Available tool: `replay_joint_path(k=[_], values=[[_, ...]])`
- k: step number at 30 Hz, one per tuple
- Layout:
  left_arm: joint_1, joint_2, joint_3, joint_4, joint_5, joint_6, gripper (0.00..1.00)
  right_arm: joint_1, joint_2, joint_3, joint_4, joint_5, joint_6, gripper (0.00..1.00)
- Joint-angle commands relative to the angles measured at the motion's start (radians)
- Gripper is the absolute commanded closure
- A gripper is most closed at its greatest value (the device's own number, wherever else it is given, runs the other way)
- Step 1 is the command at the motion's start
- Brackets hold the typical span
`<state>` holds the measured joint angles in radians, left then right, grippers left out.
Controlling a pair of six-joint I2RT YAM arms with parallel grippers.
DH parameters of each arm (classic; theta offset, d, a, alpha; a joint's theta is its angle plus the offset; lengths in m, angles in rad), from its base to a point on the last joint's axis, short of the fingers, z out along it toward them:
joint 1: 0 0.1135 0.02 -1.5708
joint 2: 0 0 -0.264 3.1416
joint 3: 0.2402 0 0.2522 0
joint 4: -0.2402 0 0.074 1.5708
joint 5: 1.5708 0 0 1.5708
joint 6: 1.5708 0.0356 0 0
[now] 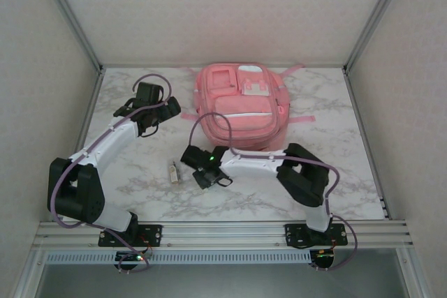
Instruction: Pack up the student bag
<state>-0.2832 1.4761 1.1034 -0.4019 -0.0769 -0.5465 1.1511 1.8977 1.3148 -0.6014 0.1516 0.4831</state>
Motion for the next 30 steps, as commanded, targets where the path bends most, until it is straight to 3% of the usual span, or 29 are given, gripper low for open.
replay_joint_path(k=[1,6,13,22,26,30], values=[[0.003,-0.023,0.041,0.013,0.063,0.020,0.00,-0.065,-0.145,-0.016,-0.014,-0.049,0.002,0.60],[-0.078,-0.019,0.076,0.029,0.077,0.115,0.00,-0.202,-0.304,-0.063,-0.021,-0.032,-0.001,0.59],[-0.288,0.087,0.233,-0.052,0.002,0.359,0.00,-0.480,-0.528,-0.217,-0.024,0.045,0.035,0.59],[-0.492,0.291,0.419,-0.129,-0.020,0.586,0.03,-0.853,-0.795,-0.449,0.033,-0.117,0.073,0.60],[-0.532,0.388,0.502,-0.177,0.011,0.652,0.10,-0.961,-0.838,-0.500,0.040,-0.209,0.060,0.60],[-0.558,0.447,0.540,-0.190,0.020,0.701,0.15,-1.006,-0.857,-0.524,0.048,-0.258,0.058,0.61]])
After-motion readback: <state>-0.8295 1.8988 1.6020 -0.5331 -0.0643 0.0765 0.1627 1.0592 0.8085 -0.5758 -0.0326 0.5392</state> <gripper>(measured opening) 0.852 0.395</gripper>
